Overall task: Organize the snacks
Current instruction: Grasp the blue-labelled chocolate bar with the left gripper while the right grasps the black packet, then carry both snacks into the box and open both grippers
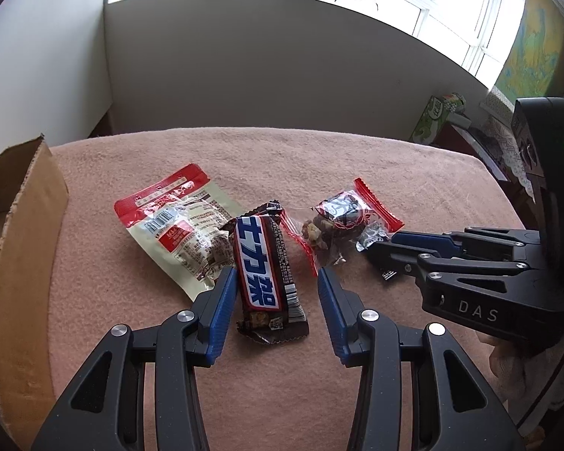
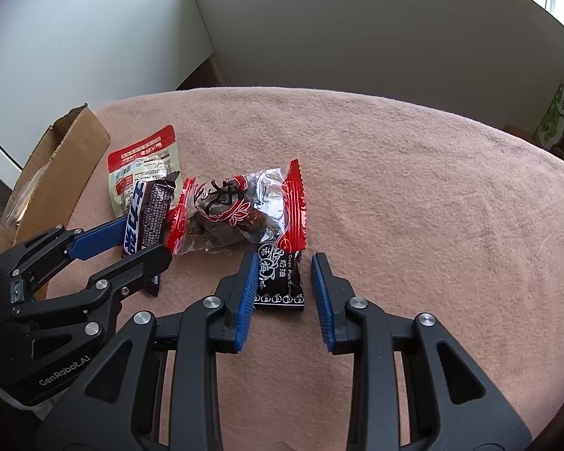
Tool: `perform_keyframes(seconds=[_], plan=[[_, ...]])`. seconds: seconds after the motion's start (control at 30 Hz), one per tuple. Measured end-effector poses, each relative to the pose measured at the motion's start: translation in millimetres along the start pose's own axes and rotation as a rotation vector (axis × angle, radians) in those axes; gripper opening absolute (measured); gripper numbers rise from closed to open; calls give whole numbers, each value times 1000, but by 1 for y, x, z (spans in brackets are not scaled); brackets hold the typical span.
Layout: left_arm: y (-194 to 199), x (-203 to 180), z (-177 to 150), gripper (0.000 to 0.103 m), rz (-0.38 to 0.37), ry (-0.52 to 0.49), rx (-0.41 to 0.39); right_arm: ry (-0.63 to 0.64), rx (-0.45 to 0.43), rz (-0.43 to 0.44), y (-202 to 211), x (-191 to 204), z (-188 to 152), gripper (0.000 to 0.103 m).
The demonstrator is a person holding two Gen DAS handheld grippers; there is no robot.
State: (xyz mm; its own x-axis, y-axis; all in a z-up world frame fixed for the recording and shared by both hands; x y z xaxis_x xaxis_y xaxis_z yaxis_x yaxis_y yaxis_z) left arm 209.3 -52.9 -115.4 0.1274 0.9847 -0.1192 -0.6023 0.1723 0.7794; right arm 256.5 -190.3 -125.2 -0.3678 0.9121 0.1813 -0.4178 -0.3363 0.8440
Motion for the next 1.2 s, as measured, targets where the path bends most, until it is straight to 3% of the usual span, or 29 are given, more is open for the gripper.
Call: perform_keyframes(seconds=[0.1,0.17,0.57,0.7,0.97,1.2], plan=[[-6,-2,1,41,17,-3,9,20,0,-19,-1,6,-1,29],[-7,-3,2,30,27,-3,13,31,0,-30,-1,9,-3,27],[16,13,-25,28,-27,46,35,20,-23,-16,21,16,-41,26],[29,18,-40,28,-49,79,31,-47,-56,18,29,14,-54,26],[53,39,-61,28,-145,245,15,-222,-142,138,56,7,-78,25],[75,42,-65,28,-155,269,-32,-229,-209,177,88,21,-78,25]])
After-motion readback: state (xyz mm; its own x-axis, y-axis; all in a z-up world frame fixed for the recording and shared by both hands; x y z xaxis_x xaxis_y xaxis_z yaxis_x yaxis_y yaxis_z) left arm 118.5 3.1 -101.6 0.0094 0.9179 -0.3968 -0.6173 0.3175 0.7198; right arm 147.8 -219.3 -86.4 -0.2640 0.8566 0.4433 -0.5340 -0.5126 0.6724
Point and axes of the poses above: each gripper's, at about its wrist camera, not at the fingertips, and y roughly against the way its jaws point, x to its left, z to its top, the point moved 1 cm from there along -y, roughly the way its jaws point, and after that the axes turned 3 degrees about z, right-handed, at the moved point
